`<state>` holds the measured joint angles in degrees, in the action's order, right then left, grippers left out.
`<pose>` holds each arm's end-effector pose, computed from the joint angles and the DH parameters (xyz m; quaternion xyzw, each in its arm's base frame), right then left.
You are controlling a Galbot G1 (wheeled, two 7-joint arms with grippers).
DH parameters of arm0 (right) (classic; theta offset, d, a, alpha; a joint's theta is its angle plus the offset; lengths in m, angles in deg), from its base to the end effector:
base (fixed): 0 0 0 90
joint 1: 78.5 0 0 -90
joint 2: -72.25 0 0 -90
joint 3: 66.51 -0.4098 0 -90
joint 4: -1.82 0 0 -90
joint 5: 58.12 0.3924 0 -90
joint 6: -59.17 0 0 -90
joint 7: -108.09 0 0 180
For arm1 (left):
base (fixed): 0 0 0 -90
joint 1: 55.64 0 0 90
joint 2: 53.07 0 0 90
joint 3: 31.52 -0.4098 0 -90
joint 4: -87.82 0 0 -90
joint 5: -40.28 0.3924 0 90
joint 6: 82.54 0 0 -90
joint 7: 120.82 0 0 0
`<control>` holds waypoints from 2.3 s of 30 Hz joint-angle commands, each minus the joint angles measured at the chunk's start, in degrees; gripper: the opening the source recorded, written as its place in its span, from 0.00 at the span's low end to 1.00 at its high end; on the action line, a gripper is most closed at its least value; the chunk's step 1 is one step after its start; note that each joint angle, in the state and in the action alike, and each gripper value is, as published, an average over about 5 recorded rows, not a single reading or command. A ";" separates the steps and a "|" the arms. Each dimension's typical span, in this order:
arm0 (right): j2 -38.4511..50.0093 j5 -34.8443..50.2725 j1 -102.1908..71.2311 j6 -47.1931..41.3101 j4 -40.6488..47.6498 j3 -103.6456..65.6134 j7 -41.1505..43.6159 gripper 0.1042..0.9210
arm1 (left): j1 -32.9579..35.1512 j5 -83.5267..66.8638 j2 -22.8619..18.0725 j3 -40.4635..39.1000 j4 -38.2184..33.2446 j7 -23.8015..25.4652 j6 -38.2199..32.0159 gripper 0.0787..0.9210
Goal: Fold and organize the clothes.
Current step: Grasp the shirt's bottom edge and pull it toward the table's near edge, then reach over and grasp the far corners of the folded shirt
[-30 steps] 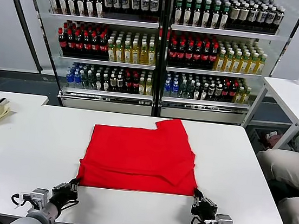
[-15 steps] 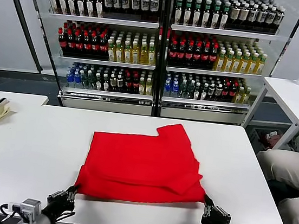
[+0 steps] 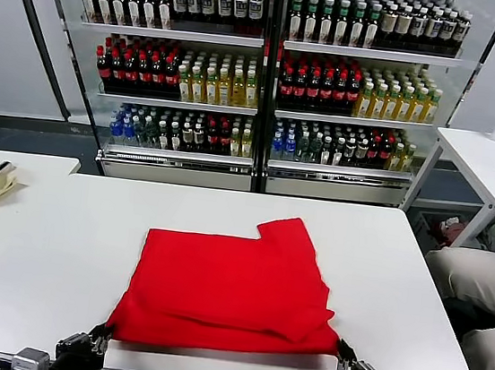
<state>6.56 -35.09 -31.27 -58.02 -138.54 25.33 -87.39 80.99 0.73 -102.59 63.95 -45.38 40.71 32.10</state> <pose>0.1148 -0.0370 -0.2443 0.0517 -0.9773 0.0060 0.2054 0.1303 0.1124 -0.2686 -0.0508 -0.9559 -0.0326 0.2874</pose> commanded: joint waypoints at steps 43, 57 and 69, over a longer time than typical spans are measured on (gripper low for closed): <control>-20.61 -4.74 73.29 1.31 78.60 14.93 2.80 0.88 | -60.34 2.54 -6.54 -19.28 53.49 25.44 3.90 0.88; -21.45 -3.38 73.38 -0.49 80.89 15.18 -0.21 0.85 | -59.16 4.19 -6.56 -18.54 52.55 26.25 4.25 0.88; -21.48 -2.34 72.75 -0.70 79.19 15.06 -0.18 0.45 | -58.38 4.96 -6.83 -18.71 52.25 27.08 4.43 0.54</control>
<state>-14.62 -37.92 41.53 -58.23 -59.05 40.21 -87.11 22.22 4.94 -109.41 45.38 6.99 67.35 36.18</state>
